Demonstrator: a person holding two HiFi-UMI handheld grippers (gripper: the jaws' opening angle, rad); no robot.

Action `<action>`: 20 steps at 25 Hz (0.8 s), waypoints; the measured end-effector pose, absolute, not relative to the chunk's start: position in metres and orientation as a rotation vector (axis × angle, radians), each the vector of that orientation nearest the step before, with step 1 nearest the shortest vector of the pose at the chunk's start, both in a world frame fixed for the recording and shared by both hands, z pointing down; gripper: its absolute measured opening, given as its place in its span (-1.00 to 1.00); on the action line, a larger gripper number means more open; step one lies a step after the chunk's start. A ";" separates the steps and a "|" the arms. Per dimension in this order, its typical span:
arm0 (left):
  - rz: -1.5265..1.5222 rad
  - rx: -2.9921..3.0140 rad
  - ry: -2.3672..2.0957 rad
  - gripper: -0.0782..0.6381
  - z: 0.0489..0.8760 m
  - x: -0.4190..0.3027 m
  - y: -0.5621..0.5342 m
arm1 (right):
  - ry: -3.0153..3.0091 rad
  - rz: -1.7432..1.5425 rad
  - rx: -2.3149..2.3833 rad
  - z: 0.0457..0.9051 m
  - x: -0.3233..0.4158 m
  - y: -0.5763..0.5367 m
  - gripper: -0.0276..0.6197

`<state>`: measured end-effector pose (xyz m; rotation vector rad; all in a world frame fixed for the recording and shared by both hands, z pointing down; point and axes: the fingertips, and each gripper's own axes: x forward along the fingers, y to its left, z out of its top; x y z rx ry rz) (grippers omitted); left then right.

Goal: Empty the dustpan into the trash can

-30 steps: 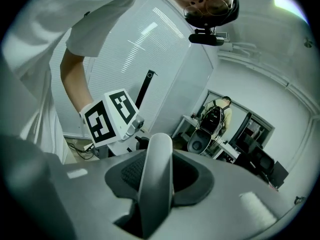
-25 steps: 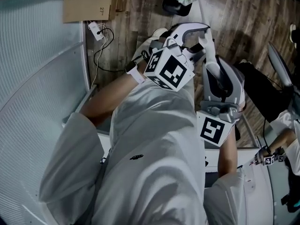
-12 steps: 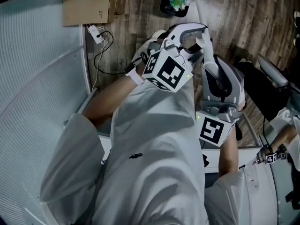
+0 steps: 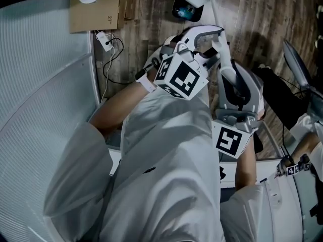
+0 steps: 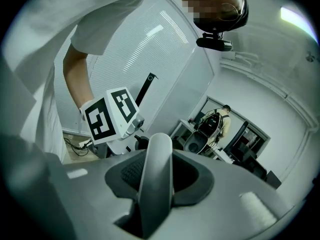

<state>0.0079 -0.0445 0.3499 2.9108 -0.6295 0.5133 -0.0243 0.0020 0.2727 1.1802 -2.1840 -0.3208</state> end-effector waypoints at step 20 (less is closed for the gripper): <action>0.502 3.003 -0.430 -0.39 0.307 0.045 -0.054 | -2.100 -0.177 1.501 0.229 0.011 -0.012 -0.53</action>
